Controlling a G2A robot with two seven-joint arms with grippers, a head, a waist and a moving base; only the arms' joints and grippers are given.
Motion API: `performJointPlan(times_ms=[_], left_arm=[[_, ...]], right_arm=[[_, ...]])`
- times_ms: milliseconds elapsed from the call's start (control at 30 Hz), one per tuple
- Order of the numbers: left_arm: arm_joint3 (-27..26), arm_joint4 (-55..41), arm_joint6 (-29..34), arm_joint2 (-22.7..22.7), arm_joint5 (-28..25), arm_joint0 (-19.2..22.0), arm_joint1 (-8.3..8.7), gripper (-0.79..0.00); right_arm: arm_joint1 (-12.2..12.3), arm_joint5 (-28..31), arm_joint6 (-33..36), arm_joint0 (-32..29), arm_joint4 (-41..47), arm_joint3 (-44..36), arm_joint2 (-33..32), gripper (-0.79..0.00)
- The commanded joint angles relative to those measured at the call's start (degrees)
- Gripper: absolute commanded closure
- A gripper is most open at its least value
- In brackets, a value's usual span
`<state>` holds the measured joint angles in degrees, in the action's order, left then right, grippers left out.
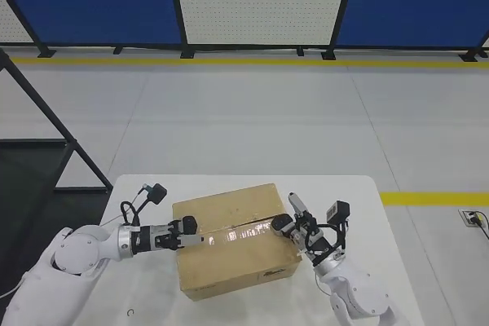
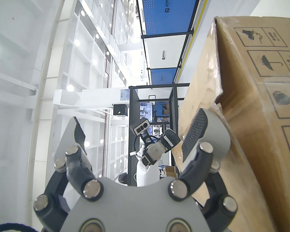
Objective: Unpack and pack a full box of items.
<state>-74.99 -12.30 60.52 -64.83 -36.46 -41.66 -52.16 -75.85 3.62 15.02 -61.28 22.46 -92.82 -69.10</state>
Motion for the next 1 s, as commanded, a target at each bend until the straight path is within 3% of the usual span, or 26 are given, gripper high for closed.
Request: performJointPlan(times_ms=[0,267,567,767,967], left_arm=[[-0.1,0.0,0.0,0.0,0.1,0.0,0.00,-0.785],[-0.8,-0.3,-0.6,-0.8,-0.5,-0.7,0.20,-0.785],[-2.4,-2.5,-4.6,-4.8,-2.3,-3.2,0.88,-0.785],[-4.9,-9.4,-9.6,-9.3,-4.3,-7.6,1.38,-0.785],[-7.8,-15.2,-20.5,-13.8,-7.6,-15.9,1.34,-0.785]], right_arm=[[-0.2,-0.6,-0.7,0.9,-0.3,0.6,0.5,-0.785],[-1.0,-4.0,-3.5,4.8,-1.7,3.9,2.6,-0.785],[-1.3,-5.8,-4.3,5.6,-5.0,5.4,3.2,-0.785],[-1.3,-7.0,-3.5,5.0,-7.5,4.9,3.3,-0.785],[-1.4,-7.5,-3.1,5.3,-9.3,4.6,3.6,-0.785]])
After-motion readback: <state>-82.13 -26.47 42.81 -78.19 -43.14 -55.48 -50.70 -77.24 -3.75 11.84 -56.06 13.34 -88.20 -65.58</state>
